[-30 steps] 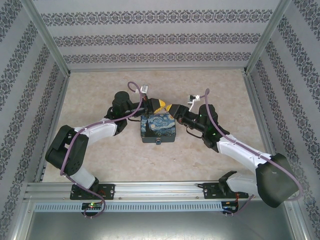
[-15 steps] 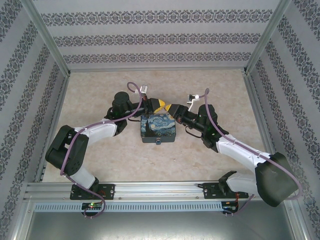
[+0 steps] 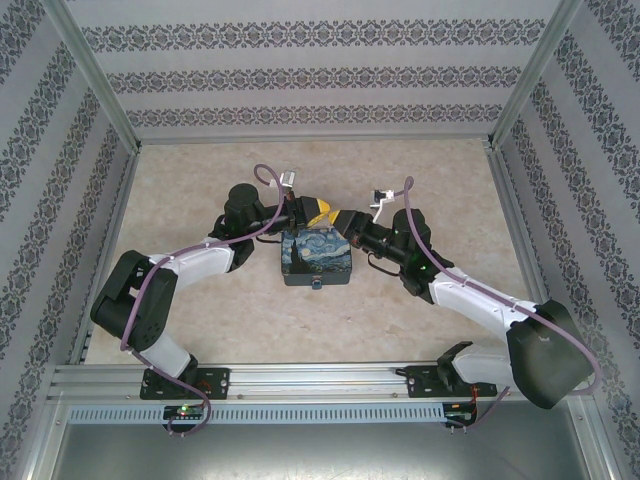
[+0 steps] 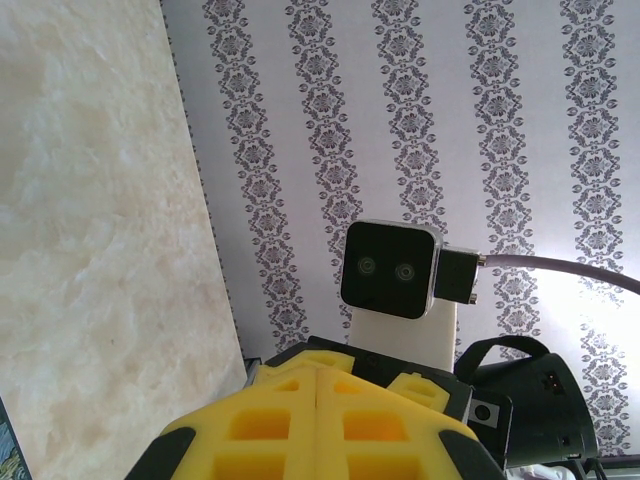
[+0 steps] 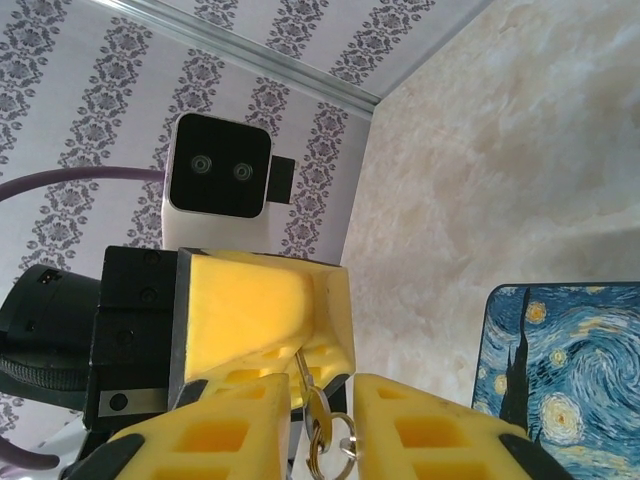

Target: Unlock the padlock with the key

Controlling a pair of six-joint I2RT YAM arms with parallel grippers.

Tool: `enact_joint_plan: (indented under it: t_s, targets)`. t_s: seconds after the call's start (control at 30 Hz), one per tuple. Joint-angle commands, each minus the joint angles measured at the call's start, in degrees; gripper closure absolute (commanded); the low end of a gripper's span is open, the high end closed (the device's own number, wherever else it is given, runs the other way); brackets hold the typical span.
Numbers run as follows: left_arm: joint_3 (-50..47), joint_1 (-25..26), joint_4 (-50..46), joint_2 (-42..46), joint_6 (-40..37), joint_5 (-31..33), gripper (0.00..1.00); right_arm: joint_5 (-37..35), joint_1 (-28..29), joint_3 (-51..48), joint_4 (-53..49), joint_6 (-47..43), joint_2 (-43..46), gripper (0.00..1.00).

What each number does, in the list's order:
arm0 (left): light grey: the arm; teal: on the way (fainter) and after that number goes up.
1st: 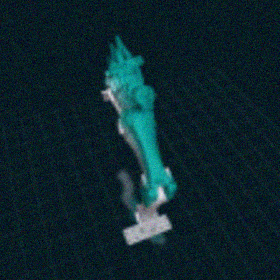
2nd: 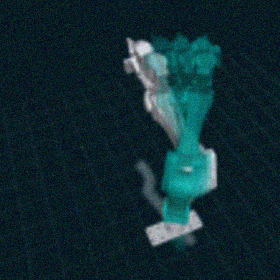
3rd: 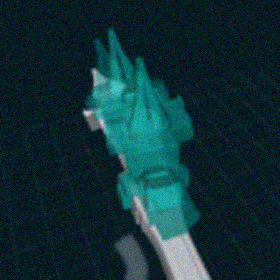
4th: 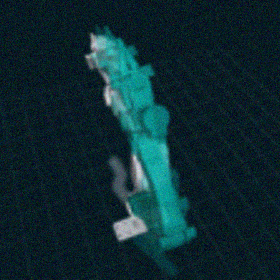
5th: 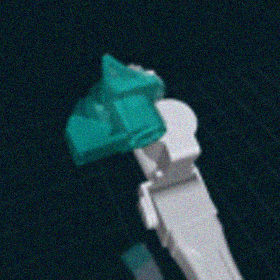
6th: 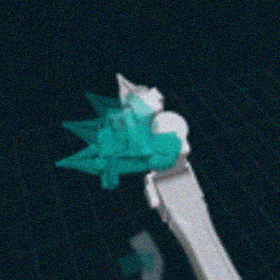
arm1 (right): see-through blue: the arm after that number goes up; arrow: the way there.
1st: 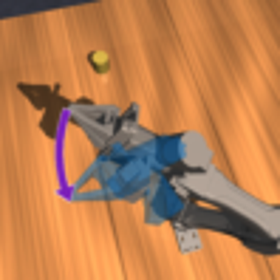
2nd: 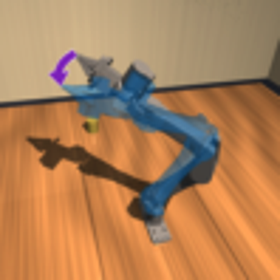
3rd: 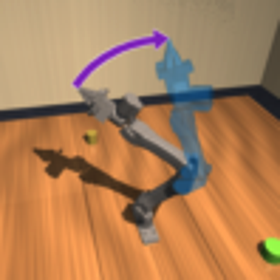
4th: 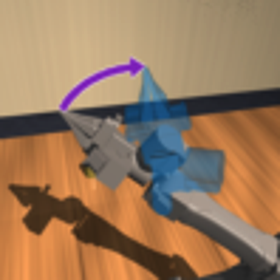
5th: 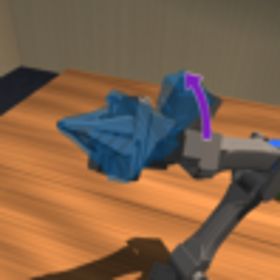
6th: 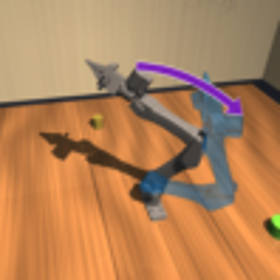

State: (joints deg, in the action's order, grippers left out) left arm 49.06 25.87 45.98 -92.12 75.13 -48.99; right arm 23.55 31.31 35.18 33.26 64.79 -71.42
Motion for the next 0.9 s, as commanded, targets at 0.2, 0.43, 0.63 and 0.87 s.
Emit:
enact_joint_plan:
  t_s: [0.2, 0.43, 0.63, 0.87]
  targets:
    - [-1.2, 0.3, 4.9, 0.3, 0.3, 0.6, 1.0, -0.8, 0.6, 1.9, 2.3, 0.3, -0.5, 0.84]
    - [-1.8, 0.3, 5.4, 0.2, 0.5, 1.1, 1.0, -0.7, 0.6, 2.1, 2.1, 0.6, -0.5, 0.96]
    - [-1.7, 0.4, 5.5, 0.3, 0.7, 1.4, 1.0, -0.6, 0.5, 1.8, 2.3, 0.9, -0.3, 1.0]
    - [-3.2, -0.4, -2.8, 5.2, -2.5, 6.1, 0.39, -1.0, -0.9, 0.0, 0.7, 2.2, 0.4, 1.0]
